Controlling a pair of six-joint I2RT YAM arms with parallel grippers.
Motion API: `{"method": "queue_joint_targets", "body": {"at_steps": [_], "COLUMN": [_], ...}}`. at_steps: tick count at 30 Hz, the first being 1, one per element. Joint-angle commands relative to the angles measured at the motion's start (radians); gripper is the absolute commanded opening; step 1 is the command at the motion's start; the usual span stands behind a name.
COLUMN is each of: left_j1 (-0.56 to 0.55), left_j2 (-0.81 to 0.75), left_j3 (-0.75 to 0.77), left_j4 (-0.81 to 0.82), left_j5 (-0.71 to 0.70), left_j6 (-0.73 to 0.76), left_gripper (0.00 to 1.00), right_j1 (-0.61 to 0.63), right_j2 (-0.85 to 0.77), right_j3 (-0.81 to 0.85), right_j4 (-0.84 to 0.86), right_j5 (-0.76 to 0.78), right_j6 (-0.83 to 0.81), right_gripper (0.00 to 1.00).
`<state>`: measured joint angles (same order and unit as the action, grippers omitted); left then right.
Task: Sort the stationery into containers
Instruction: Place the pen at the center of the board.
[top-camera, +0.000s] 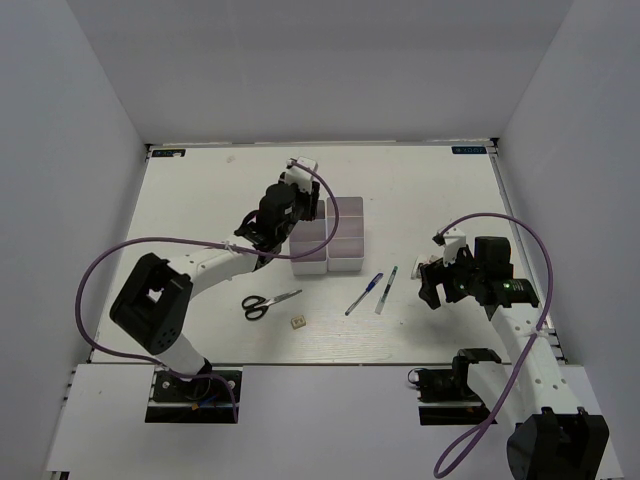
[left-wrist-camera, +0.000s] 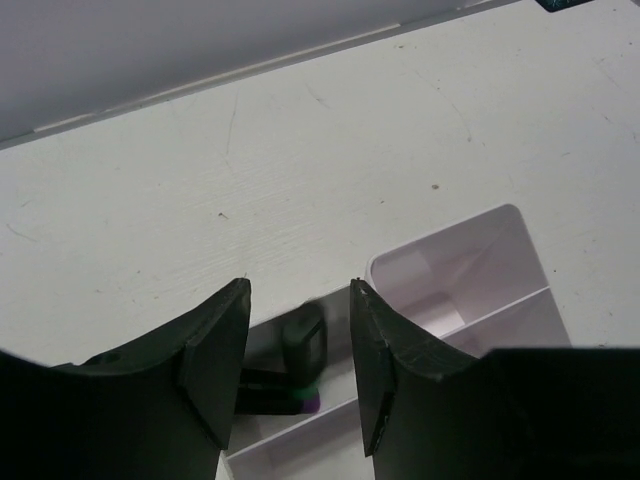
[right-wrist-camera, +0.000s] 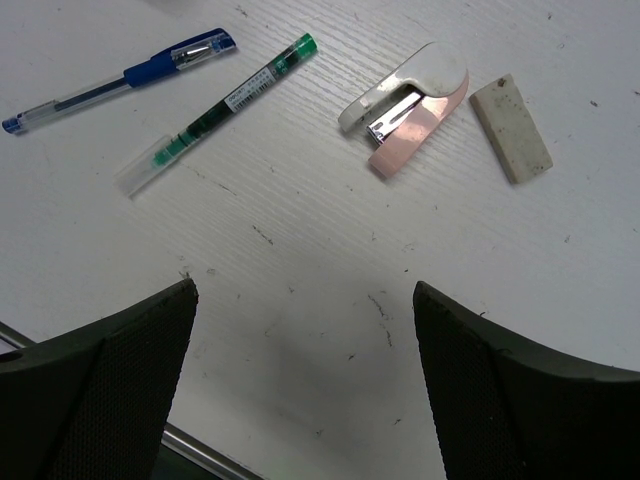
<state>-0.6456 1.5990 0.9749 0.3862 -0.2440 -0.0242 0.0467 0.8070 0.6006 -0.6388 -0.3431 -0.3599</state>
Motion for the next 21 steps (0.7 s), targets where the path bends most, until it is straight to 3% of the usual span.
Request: {"method": "queue_joint_targets", "body": {"at_steps": [1, 6, 8, 10, 11, 12, 14, 15, 16, 17, 21], "left_j1": [0.0, -0.008, -0.025, -0.028, -0.031, -0.029, -0.007, 0.007, 0.036, 0.067, 0.159], "left_j2": [-0.048, -0.121, -0.166, -0.229, -0.252, -0.316, -0.349, -0.381, -0.417, -0.457, -0.566], "left_j3": [0.001, -0.007, -0.018, -0.027, -0.013, -0.001, 0.053, 0.062, 0.059, 0.05, -0.054], "left_j4": [-0.003, -0.032, -0.069, -0.172, -0.228, -0.371, -0.604, -0.75, -0.814, -0.946, -1.127], "left_j5": [-0.011, 0.018, 0.02, 0.019, 0.009, -0.059, -0.107, -0.119, -0.145, -0.146, -0.161], "left_j6": [-0.026, -0.04, -0.062, -0.092, -0.111, -0.17, -0.213, -0.265, -0.279, -0.283, -0.307], "left_gripper": [0.56, 0.61, 0.51, 0.21, 0.0, 0.0, 0.0, 0.1, 0.3, 0.63, 0.94], "right_j1": [-0.005, -0.004, -0.001, 0.001, 0.001, 0.004, 0.004, 0.004, 0.005, 0.004, 0.002], "right_j2": [0.0, 0.001, 0.001, 0.015, 0.032, 0.046, 0.118, 0.168, 0.194, 0.222, 0.461], "right_j3": [0.025, 0.03, 0.025, 0.024, 0.027, 0.028, 0.045, 0.059, 0.065, 0.094, 0.194], "right_j4": [0.004, 0.004, 0.024, 0.053, 0.065, 0.071, 0.1, 0.106, 0.117, 0.14, 0.122], "right_j5": [-0.011, -0.007, 0.039, 0.102, 0.114, 0.13, 0.167, 0.176, 0.184, 0.196, 0.204], "right_j6": [-0.004, -0.001, 0.027, 0.062, 0.082, 0.093, 0.134, 0.139, 0.163, 0.173, 0.277], "right_gripper": [0.9, 0.9, 0.86, 0.63, 0.53, 0.34, 0.27, 0.24, 0.24, 0.26, 0.59]}}
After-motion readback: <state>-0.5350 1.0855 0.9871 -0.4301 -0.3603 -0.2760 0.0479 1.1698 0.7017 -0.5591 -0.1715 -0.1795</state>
